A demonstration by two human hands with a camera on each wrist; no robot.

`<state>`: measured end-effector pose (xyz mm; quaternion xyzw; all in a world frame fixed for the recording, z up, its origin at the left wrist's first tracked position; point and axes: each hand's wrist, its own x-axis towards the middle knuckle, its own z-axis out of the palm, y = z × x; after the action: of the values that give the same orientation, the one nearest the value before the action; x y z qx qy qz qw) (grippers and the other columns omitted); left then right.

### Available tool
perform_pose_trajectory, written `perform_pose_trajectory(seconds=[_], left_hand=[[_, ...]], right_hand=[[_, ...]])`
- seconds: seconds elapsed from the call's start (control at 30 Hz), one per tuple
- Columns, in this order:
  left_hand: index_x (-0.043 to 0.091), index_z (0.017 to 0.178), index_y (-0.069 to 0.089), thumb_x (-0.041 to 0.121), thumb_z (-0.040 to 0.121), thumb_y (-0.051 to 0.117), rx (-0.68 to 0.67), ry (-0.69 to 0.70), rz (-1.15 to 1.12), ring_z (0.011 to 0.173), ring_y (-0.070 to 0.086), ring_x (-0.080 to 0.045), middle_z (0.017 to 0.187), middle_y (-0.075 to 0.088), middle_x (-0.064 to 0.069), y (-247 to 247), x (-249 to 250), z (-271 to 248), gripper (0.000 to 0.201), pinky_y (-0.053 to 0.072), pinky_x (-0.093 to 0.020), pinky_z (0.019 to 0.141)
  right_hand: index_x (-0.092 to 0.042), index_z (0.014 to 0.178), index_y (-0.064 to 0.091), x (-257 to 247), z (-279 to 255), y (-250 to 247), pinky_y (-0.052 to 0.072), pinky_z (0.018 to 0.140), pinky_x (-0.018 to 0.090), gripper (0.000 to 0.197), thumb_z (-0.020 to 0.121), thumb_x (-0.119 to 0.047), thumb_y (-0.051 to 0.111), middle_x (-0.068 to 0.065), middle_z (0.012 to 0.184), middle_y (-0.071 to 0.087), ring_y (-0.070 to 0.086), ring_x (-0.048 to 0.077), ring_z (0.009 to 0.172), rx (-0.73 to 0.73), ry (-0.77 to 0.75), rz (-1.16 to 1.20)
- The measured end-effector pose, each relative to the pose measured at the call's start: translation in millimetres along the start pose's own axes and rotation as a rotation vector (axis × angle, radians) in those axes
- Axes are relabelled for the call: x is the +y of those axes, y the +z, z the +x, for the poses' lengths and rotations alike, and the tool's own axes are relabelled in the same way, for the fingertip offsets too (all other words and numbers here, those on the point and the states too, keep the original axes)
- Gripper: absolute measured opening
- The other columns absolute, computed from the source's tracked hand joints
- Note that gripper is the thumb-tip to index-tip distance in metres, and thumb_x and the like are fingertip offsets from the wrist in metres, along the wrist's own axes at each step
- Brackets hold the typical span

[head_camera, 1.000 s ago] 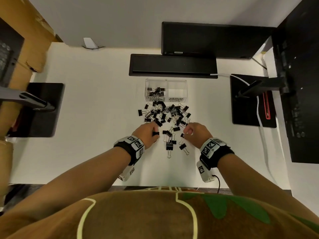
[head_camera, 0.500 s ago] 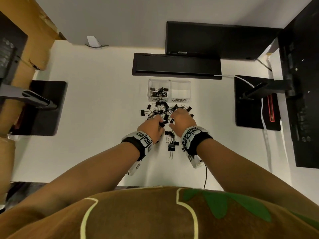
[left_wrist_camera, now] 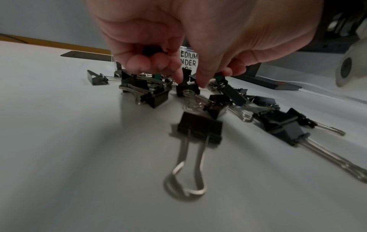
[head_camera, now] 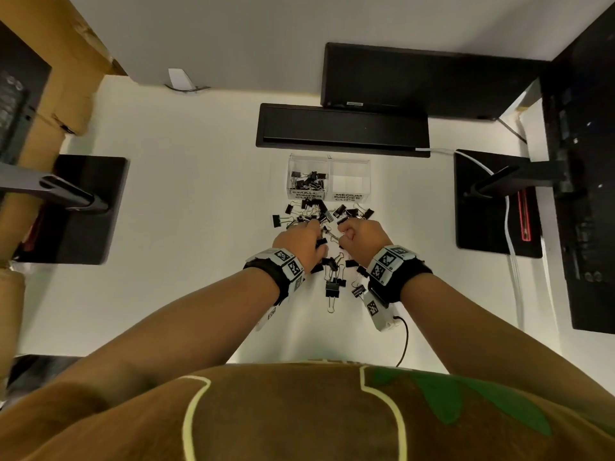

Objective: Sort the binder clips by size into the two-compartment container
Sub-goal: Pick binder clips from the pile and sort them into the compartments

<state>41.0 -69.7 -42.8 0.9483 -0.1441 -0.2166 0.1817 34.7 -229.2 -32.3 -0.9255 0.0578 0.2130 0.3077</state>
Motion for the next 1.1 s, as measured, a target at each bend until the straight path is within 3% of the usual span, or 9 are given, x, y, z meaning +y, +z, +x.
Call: perform_pose_trajectory(seconds=[0.23, 0.4, 0.5, 0.53, 0.63, 0.73, 0.83, 1.0, 1.1], left_hand=[[0.011, 0.115, 0.049, 0.041, 0.090, 0.051, -0.033, 0.006, 0.075, 0.104, 0.057, -0.029, 0.117, 0.058, -0.011, 2.7, 2.4, 9.2, 0.039, 0.048, -0.039, 0.082], [0.006, 0.116, 0.049, 0.034, 0.093, 0.047, -0.018, 0.045, 0.192, 0.110, 0.054, -0.032, 0.119, 0.058, -0.015, 5.8, 2.8, 10.5, 0.036, 0.048, -0.041, 0.085], [0.004, 0.115, 0.049, 0.031, 0.095, 0.043, 0.007, 0.095, 0.241, 0.106, 0.056, -0.032, 0.117, 0.058, -0.016, 4.3, 3.5, 6.7, 0.034, 0.047, -0.039, 0.082], [0.004, 0.115, 0.048, 0.030, 0.095, 0.041, 0.020, 0.105, 0.239, 0.105, 0.056, -0.032, 0.117, 0.058, -0.016, 2.8, 2.8, 5.2, 0.034, 0.046, -0.038, 0.081], [0.006, 0.116, 0.047, 0.030, 0.096, 0.038, 0.044, 0.105, 0.208, 0.103, 0.057, -0.032, 0.117, 0.058, -0.014, -6.7, -2.9, 2.9, 0.033, 0.045, -0.037, 0.080], [0.007, 0.110, 0.049, 0.029, 0.096, 0.038, 0.075, 0.049, 0.138, 0.096, 0.057, -0.030, 0.110, 0.059, -0.013, -20.2, -8.9, 2.8, 0.029, 0.043, -0.036, 0.075], [0.008, 0.100, 0.050, 0.027, 0.096, 0.033, 0.098, -0.061, -0.008, 0.083, 0.053, -0.025, 0.100, 0.058, -0.012, -37.4, -13.8, 10.3, 0.026, 0.044, -0.035, 0.071], [0.007, 0.093, 0.052, 0.022, 0.096, 0.036, 0.175, -0.056, -0.139, 0.077, 0.055, -0.025, 0.094, 0.058, -0.013, -67.0, -15.6, 39.3, 0.023, 0.050, -0.039, 0.072], [0.003, 0.098, 0.054, 0.021, 0.097, 0.038, 0.213, -0.018, -0.087, 0.083, 0.055, -0.025, 0.099, 0.057, -0.015, -79.4, -12.4, 60.0, 0.024, 0.047, -0.037, 0.074]], right_hand=[[-0.007, 0.102, 0.069, -2.6, 6.1, -20.0, 0.040, 0.059, 0.013, 0.024, 0.092, -0.017, 0.050, -0.002, 0.077, 0.062, 0.049, 0.004, 0.061, 0.094, 0.080, 0.203], [-0.008, 0.102, 0.069, -19.0, 22.4, -39.4, 0.055, 0.066, 0.031, 0.027, 0.095, -0.012, 0.044, -0.002, 0.072, 0.063, 0.060, 0.011, 0.059, 0.076, 0.132, 0.457], [-0.011, 0.101, 0.068, -38.3, 39.2, -47.7, 0.051, 0.050, 0.014, 0.026, 0.095, -0.009, 0.043, 0.000, 0.081, 0.065, 0.062, 0.010, 0.064, 0.109, 0.066, 0.415], [-0.011, 0.101, 0.068, -45.0, 45.7, -48.7, 0.053, 0.052, 0.015, 0.026, 0.095, -0.009, 0.043, 0.001, 0.086, 0.066, 0.064, 0.010, 0.067, 0.130, 0.032, 0.392], [-0.012, 0.103, 0.069, -61.8, 61.6, -47.0, 0.057, 0.079, 0.032, 0.026, 0.094, -0.012, 0.044, 0.005, 0.105, 0.068, 0.065, 0.016, 0.084, 0.184, -0.046, 0.299], [-0.009, 0.109, 0.067, -71.6, 68.4, -44.1, 0.050, 0.088, 0.026, 0.029, 0.095, -0.010, 0.042, 0.007, 0.115, 0.066, 0.063, 0.019, 0.097, 0.188, -0.074, 0.234], [-0.010, 0.111, 0.066, -70.6, 66.9, -42.6, 0.043, 0.085, 0.019, 0.031, 0.095, -0.008, 0.040, 0.006, 0.120, 0.062, 0.059, 0.018, 0.106, 0.194, -0.070, 0.215], [-0.016, 0.104, 0.067, -47.8, 41.9, -25.6, 0.050, 0.072, 0.021, 0.024, 0.095, -0.016, 0.044, 0.001, 0.109, 0.065, 0.058, 0.009, 0.082, 0.184, -0.064, 0.240], [-0.013, 0.102, 0.068, -28.5, 23.1, -1.2, 0.055, 0.081, 0.032, 0.025, 0.094, -0.011, 0.044, 0.006, 0.110, 0.064, 0.063, 0.018, 0.084, 0.042, -0.122, 0.081]])
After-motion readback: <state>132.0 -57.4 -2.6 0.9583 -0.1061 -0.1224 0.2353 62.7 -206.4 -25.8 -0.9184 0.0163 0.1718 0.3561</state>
